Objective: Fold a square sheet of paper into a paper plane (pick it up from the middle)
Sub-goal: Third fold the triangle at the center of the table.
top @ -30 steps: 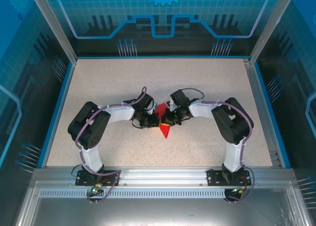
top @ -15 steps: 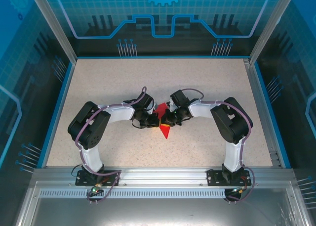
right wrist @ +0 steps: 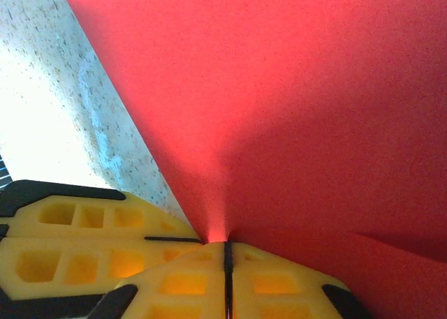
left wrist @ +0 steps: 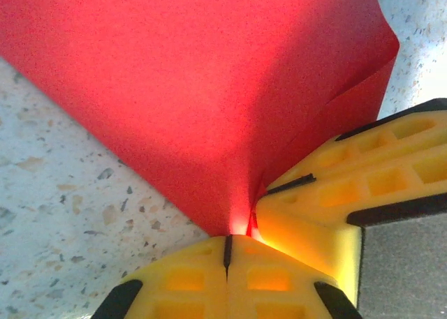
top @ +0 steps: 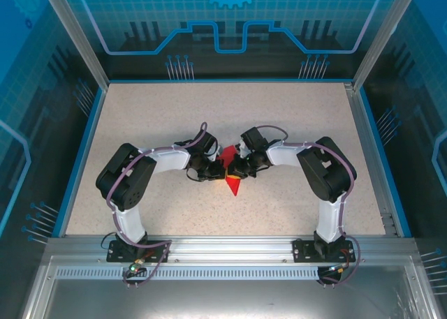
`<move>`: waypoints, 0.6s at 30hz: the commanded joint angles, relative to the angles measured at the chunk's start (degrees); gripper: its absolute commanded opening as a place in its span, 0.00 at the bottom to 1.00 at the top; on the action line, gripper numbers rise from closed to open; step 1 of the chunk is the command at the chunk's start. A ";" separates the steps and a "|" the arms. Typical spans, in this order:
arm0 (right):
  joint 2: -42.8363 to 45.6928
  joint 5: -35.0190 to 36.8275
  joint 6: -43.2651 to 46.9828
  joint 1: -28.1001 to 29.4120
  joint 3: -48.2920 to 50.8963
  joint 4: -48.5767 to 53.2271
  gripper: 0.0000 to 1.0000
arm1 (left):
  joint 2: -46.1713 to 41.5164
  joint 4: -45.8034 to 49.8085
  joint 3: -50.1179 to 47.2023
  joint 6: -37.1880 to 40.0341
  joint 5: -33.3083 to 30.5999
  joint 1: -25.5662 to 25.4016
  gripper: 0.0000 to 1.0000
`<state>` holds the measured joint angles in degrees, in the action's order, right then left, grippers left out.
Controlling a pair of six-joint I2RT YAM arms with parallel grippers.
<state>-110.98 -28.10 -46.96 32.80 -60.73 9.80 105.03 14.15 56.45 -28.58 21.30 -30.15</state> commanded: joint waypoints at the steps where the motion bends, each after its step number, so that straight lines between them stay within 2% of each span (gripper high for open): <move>1: -1.33 -1.23 -0.05 -0.54 1.02 -1.32 0.09 | 1.88 3.02 -1.68 -0.80 -0.91 0.70 0.00; 18: -1.96 0.58 1.95 -0.72 1.30 1.57 0.13 | 1.67 3.12 -1.51 -0.84 -0.82 0.72 0.00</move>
<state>-111.02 -28.77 -46.28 32.58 -60.07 8.73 105.06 14.15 56.45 -28.58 21.32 -30.11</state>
